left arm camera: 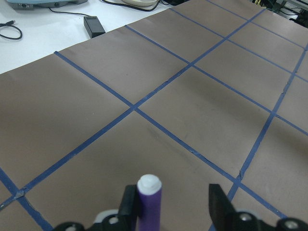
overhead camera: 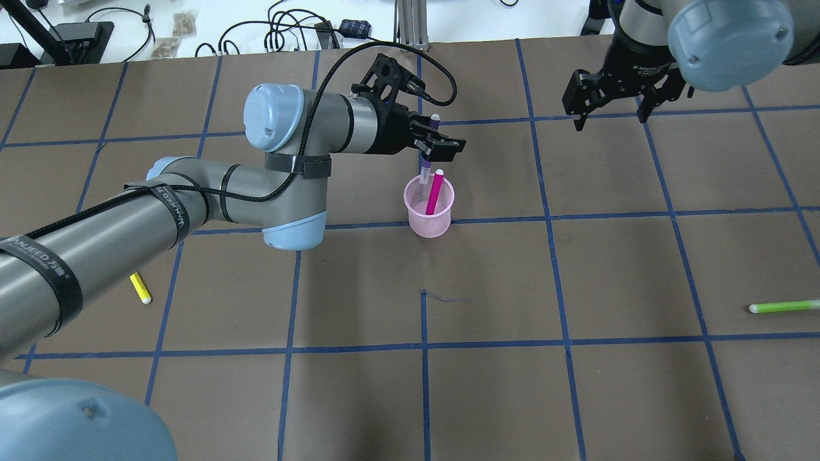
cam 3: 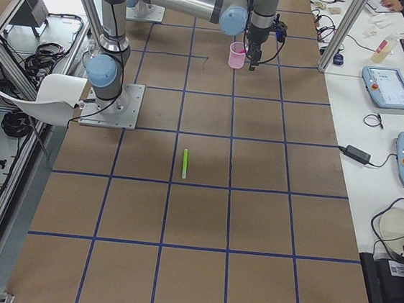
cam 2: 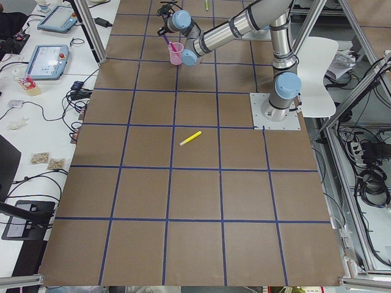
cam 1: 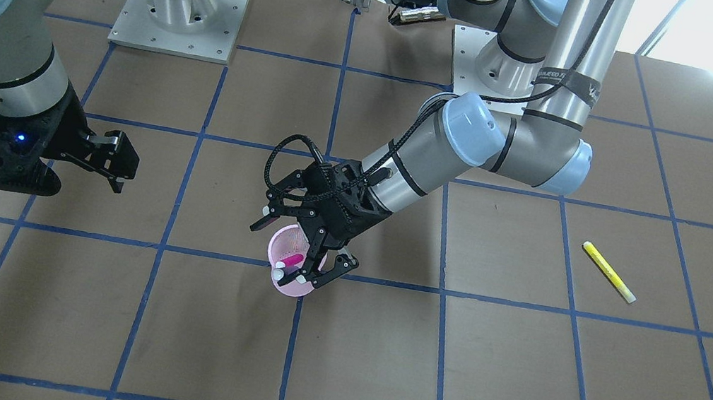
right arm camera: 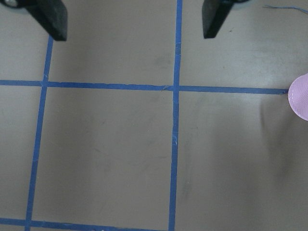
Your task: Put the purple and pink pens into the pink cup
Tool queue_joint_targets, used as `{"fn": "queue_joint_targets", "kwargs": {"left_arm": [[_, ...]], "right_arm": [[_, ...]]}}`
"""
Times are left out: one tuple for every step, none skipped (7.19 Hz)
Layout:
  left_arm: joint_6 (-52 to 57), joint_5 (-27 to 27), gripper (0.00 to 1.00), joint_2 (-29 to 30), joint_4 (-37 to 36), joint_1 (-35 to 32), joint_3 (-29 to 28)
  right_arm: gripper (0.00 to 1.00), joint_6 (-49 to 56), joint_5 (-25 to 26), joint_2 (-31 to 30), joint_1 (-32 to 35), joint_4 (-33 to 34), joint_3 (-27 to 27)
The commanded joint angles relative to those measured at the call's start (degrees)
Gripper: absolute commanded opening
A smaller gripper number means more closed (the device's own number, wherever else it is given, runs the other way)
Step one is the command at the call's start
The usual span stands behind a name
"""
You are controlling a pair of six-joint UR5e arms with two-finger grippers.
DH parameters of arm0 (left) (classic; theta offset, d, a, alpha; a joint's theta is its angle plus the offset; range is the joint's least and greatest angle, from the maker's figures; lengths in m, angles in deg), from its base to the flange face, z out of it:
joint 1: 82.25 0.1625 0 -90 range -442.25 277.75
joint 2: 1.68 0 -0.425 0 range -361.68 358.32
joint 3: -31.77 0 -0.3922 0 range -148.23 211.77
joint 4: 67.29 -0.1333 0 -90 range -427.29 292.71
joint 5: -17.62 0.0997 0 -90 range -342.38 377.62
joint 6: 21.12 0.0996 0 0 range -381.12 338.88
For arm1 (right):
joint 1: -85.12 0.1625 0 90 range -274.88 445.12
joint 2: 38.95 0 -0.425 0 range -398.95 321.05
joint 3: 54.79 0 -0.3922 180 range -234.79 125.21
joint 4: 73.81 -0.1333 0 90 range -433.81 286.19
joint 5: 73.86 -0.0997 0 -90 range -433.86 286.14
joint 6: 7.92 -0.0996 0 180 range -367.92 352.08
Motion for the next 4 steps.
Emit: {"fn": "queue_joint_targets", "kwargs": {"left_arm": [[-5.2, 0.0, 1.0, -1.7, 2.5, -0.1, 0.2], [-5.5, 0.1, 1.0, -1.6, 2.4, -0.3, 0.6], [-7.1, 1.9, 1.0, -2.2, 2.9, -0.5, -0.2], [-11.2, 4.6, 1.0, -4.5, 7.3, -0.6, -1.1]], "right_arm": [[1.0, 0.0, 0.0, 0.1, 0.1, 0.2, 0.0], [1.0, 0.0, 0.0, 0.3, 0.1, 0.2, 0.0], [1.0, 0.0, 0.0, 0.4, 0.1, 0.2, 0.1], [1.0, 0.0, -0.1, 0.4, 0.1, 0.2, 0.1]]}}
